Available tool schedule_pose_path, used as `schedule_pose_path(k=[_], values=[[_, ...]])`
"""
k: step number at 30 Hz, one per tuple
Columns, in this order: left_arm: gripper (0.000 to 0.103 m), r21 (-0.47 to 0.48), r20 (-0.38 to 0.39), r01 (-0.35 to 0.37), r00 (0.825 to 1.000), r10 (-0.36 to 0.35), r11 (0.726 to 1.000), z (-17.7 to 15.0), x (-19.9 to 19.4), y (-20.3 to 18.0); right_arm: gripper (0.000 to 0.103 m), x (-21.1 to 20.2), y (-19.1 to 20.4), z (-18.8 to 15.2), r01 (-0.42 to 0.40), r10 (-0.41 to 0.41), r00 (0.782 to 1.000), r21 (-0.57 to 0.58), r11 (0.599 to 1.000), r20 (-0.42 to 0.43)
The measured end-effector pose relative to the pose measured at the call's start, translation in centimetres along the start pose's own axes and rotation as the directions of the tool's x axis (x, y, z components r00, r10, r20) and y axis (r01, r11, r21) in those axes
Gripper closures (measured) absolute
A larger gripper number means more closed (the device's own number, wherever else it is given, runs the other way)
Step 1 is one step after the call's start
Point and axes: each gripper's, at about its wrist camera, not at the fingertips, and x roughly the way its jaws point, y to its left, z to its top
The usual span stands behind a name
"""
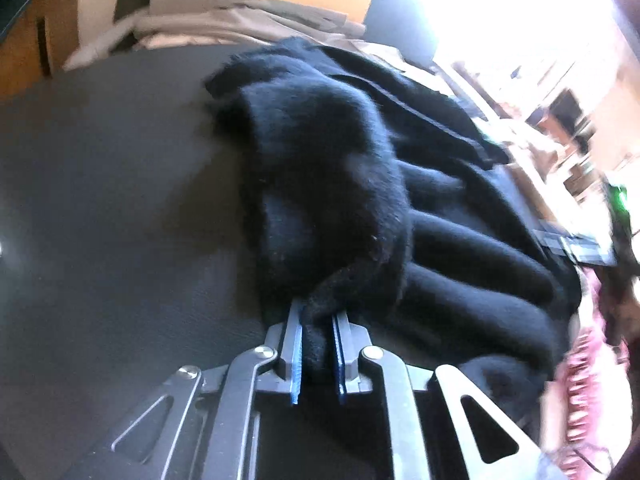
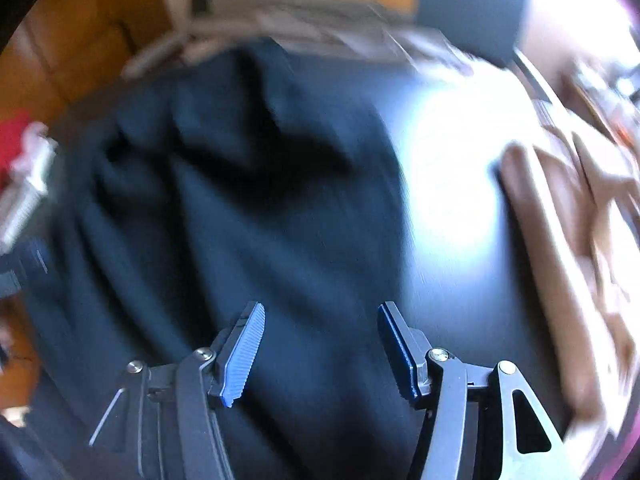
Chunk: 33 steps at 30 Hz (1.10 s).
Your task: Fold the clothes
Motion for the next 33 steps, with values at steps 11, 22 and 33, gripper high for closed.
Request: schedule_pose_path(k=[11, 22, 33], values=[[0.079, -0.293, 0.123, -0.089, 0.984, 0.13, 0.952, 1.5, -9.3, 9.2, 0.0, -1.7, 1.6, -8.3, -0.116, 0.059, 0.975, 0.268, 0.956, 0.212], [0.077, -0.178, 0.043, 0.322, 0.946, -0.32, 0.93, -10.0, -7.4, -2.0, 0.008, -7.5, 11.5, -10.8, -0.089, 0.117, 0.939, -0.101, 0.991, 0.324], [0.07, -0.218, 0.015, 0.518, 0.849, -0.528, 0.827, -10.9, -4.6, -4.4, 0.088, -4.2, 8.4, -8.8, -0.392, 0.36, 0.913, 0.165, 0.905, 0.193]])
